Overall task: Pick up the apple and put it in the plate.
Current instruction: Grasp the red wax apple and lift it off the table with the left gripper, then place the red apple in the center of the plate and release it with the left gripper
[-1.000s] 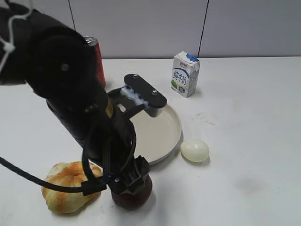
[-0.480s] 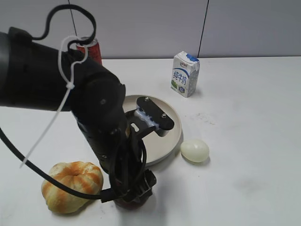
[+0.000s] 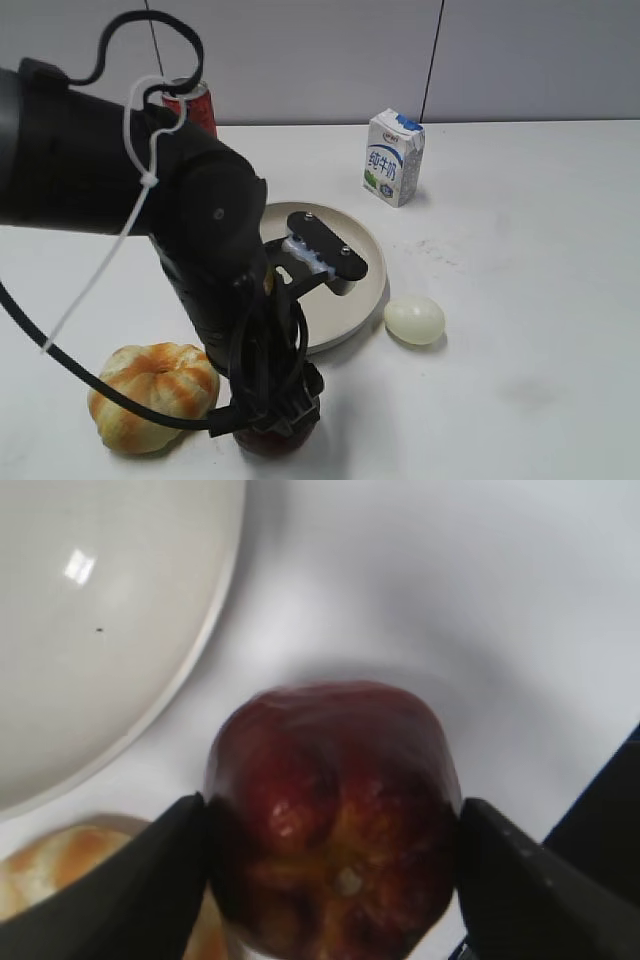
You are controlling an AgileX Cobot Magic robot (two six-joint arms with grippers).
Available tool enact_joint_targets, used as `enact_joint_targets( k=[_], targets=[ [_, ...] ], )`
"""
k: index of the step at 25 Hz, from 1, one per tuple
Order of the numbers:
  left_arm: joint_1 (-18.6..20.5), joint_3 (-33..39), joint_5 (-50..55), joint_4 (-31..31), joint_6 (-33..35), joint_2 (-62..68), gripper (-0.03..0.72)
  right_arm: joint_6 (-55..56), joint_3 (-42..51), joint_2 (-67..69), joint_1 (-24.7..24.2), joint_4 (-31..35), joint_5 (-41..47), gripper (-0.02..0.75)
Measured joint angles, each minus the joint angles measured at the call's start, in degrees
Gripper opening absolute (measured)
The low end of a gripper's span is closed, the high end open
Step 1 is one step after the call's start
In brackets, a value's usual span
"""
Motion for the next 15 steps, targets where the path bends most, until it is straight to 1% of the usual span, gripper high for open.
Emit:
enact_joint_targets(
  k=[4, 8, 11, 15],
  targets=[
    [0.0, -1.59, 2.66, -0.06, 0.0, -4.03, 0.557, 0.0, 0.0, 0.0, 0.0, 0.0, 0.0, 0.585],
    [0.84, -7.77, 5.12, -0.06, -1.31, -7.21, 0.557, 0.0, 0.0, 0.0, 0.0, 0.0, 0.0, 0.585],
    [3.56, -12.7, 5.4, -0.12, -2.35, -7.15, 0.557, 0.0, 0.0, 0.0, 0.0, 0.0, 0.0, 0.585],
    [9.37, -15.98, 3.47, -0.07, -2.62, -3.69, 0.557, 0.0, 0.0, 0.0, 0.0, 0.0, 0.0, 0.585]
  ],
)
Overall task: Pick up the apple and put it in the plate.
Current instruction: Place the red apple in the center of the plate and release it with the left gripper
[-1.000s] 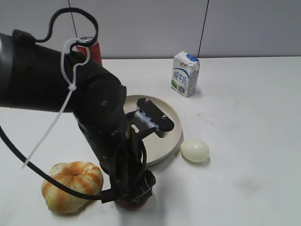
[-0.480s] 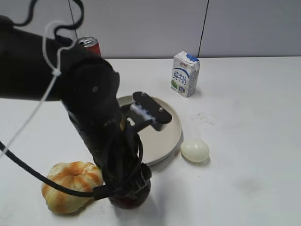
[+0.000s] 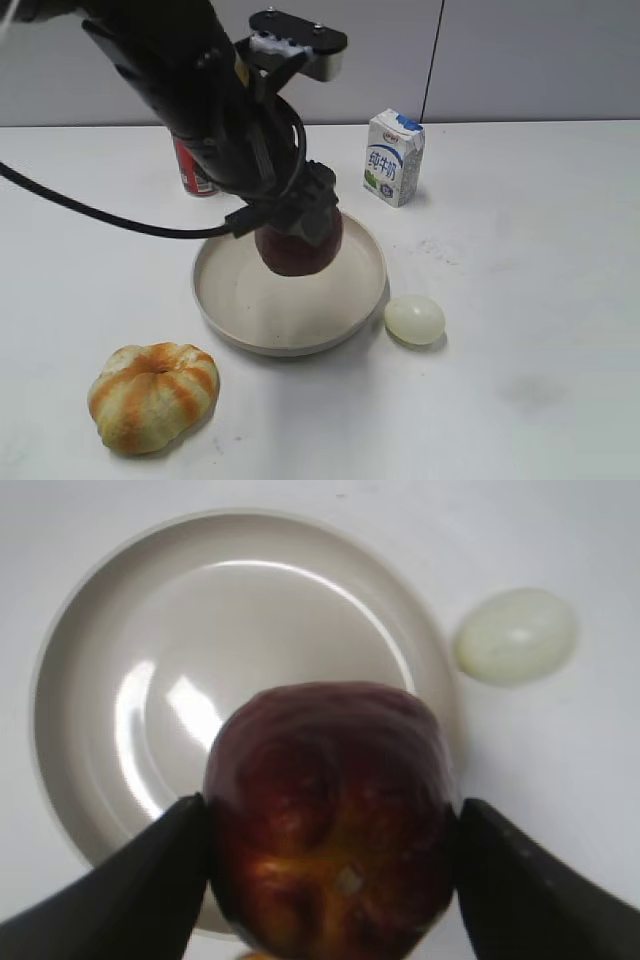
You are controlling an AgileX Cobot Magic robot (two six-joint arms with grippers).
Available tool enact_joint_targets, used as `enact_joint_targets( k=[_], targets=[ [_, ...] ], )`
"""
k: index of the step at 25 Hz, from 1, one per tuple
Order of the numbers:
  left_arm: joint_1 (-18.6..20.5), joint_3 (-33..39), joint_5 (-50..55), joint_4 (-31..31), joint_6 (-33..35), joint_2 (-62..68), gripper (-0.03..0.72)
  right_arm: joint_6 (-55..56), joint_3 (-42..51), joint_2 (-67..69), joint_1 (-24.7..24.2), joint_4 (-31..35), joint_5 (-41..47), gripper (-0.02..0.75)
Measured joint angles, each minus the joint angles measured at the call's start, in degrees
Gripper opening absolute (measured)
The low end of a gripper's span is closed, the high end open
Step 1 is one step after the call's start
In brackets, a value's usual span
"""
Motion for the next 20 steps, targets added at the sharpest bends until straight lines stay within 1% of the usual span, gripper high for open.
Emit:
enact_joint_targets(
  k=[2, 4, 10, 11, 14, 17, 20],
  targets=[
    [2.77, -0.05, -0.83, 0.13, 0.0, 3.21, 0.557, 0.0, 0.0, 0.0, 0.0, 0.0, 0.0, 0.585],
    [4.3, -0.05, -1.21, 0.23, -0.06, 6.23, 0.557, 0.0, 0.0, 0.0, 0.0, 0.0, 0.0, 0.585],
    [4.61, -0.05, -5.75, 0.37, -0.11, 12.08, 0.557, 0.0, 0.0, 0.0, 0.0, 0.0, 0.0, 0.585],
    [4.61, -0.05, -6.11, 0.44, -0.11, 12.59, 0.574, 0.0, 0.0, 0.0, 0.0, 0.0, 0.0, 0.585],
    [4.61, -0.05, -6.27, 0.79, -0.16, 13.59, 0.66, 0.0, 0.0, 0.0, 0.0, 0.0, 0.0, 0.585],
    [4.61, -0.05, -6.32, 1.71, -0.16, 13.58, 0.685, 0.0, 0.0, 0.0, 0.0, 0.0, 0.0, 0.585],
    [4.61, -0.89, -5.48, 2.18, -0.16, 13.02, 0.692, 0.0, 0.0, 0.0, 0.0, 0.0, 0.0, 0.585]
  ],
)
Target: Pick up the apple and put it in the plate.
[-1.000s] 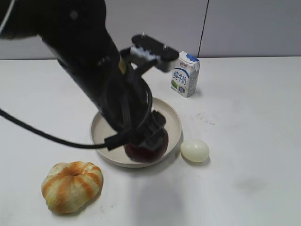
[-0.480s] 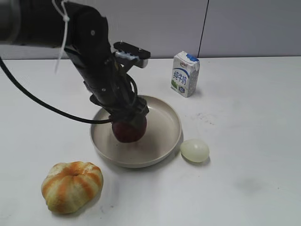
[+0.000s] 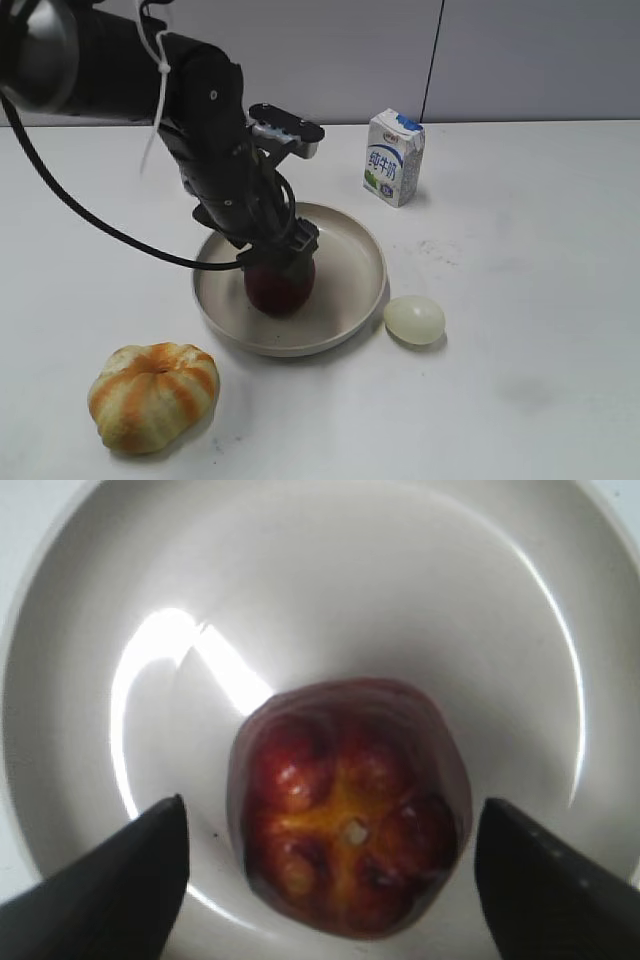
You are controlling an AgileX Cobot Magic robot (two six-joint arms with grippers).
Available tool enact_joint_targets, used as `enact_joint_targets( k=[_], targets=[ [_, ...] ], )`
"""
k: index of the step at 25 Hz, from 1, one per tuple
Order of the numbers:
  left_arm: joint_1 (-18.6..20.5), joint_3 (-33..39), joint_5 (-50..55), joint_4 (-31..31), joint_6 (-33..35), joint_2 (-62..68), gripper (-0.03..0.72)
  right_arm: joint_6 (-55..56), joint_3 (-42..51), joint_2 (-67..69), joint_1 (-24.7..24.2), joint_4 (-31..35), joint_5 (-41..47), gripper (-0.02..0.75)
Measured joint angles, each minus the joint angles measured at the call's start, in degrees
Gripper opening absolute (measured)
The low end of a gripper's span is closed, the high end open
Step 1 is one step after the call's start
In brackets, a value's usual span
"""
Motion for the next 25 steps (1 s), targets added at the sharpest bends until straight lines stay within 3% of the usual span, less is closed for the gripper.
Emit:
enact_joint_targets(
  k=[8, 12, 15, 20, 25],
  targets=[
    [0.0, -13.31, 17.85, 1.34, 0.0, -7.45, 0.692, 0.0, 0.0, 0.0, 0.0, 0.0, 0.0, 0.585],
    [0.94, -14.6, 24.6, 5.2, 0.0, -11.8, 0.686, 0.0, 0.0, 0.0, 0.0, 0.0, 0.0, 0.585],
    [4.05, -14.6, 26.11, 6.49, -0.54, -13.74, 0.675, 0.0, 0.0, 0.0, 0.0, 0.0, 0.0, 0.585],
    [10.14, -10.62, 26.16, 6.63, -3.25, -18.39, 0.655, 0.0, 0.0, 0.0, 0.0, 0.0, 0.0, 0.585],
    [14.27, 1.77, 26.22, 6.74, -4.18, -27.66, 0.638, 0.0, 0.0, 0.0, 0.0, 0.0, 0.0, 0.585]
  ],
)
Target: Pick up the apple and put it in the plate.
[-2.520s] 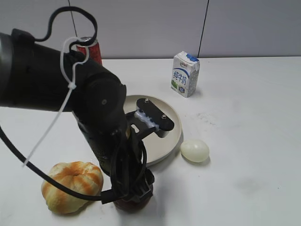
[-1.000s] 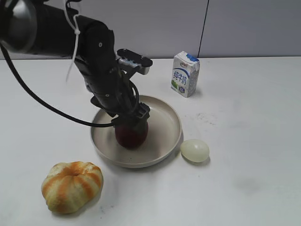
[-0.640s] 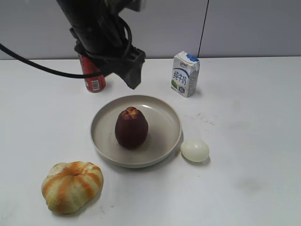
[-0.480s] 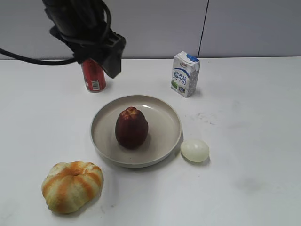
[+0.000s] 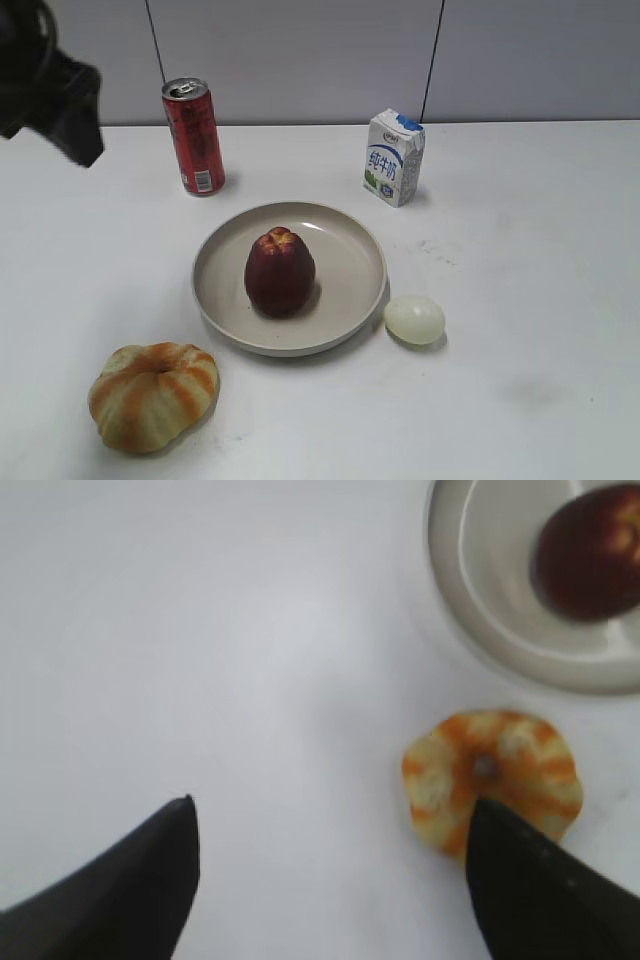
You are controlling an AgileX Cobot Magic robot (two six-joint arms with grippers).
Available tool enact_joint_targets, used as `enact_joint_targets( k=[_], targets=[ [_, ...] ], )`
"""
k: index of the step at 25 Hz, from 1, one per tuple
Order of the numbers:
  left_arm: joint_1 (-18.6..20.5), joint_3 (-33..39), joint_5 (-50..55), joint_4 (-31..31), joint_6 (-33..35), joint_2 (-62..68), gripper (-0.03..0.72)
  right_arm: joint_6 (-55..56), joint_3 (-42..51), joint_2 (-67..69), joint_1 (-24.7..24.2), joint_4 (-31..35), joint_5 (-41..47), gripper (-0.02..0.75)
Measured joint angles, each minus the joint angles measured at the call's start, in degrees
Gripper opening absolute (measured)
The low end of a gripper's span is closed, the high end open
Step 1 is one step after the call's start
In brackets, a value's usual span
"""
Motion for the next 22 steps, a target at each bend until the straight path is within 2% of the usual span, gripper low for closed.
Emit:
enact_joint_targets(
  k=[6, 11, 17, 22],
  targets=[
    [3.49, 20.63, 0.06, 0.0, -0.86, -18.39, 0.608, 0.0, 0.0, 0.0, 0.0, 0.0, 0.0, 0.585],
    [4.79, 34.11, -0.68, 1.43, -1.19, -36.72, 0.599, 0.0, 0.0, 0.0, 0.0, 0.0, 0.0, 0.585],
    [4.85, 44.29, -6.53, -0.95, -1.18, -57.67, 0.594, 0.0, 0.0, 0.0, 0.0, 0.0, 0.0, 0.585],
    [4.85, 48.45, -8.95, -2.52, 0.17, -66.87, 0.594, 0.0, 0.0, 0.0, 0.0, 0.0, 0.0, 0.585]
  ],
)
